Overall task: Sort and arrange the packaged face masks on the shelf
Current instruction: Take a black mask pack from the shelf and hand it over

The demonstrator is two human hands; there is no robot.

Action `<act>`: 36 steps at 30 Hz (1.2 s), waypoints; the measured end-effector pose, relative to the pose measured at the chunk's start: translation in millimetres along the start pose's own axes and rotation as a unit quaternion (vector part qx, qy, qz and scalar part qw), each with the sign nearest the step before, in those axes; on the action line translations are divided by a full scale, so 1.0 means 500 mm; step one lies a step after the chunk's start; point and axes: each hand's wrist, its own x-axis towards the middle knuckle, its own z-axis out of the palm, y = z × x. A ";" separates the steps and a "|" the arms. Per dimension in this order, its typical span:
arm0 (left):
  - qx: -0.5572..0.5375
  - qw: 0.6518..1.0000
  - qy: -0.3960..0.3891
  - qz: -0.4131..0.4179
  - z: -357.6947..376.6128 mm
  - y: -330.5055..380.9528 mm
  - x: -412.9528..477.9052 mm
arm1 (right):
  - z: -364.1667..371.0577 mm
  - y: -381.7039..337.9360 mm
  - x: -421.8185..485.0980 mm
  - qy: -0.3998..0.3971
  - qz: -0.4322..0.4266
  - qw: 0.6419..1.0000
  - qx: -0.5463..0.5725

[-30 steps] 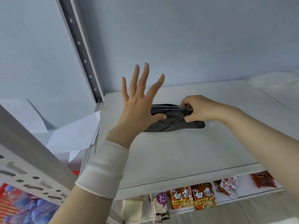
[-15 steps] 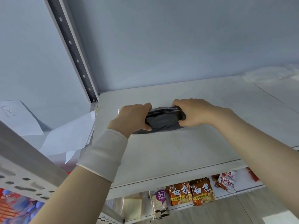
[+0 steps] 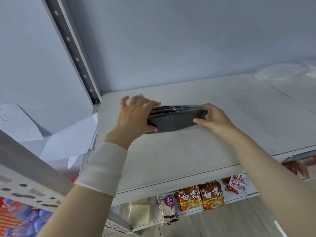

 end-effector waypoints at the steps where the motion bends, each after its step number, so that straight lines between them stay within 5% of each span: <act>1: -0.059 0.995 0.076 -0.035 0.010 -0.001 -0.021 | 0.000 0.004 0.002 0.000 0.002 1.000 0.010; 4: -0.347 0.901 0.198 -0.169 0.043 -0.007 -0.077 | -0.002 0.011 0.003 -0.003 0.004 1.000 0.019; 10: -0.628 0.745 0.092 -0.205 0.071 -0.022 -0.065 | 0.001 -0.003 0.002 -0.020 0.006 0.999 0.033; 17: -0.583 0.778 0.112 -0.208 0.071 -0.036 -0.064 | 0.009 0.002 -0.004 -0.037 0.003 0.998 0.042; 36: -0.521 0.836 0.035 -0.168 0.053 0.119 -0.010 | -0.091 0.026 -0.157 0.193 0.065 0.978 -0.048</act>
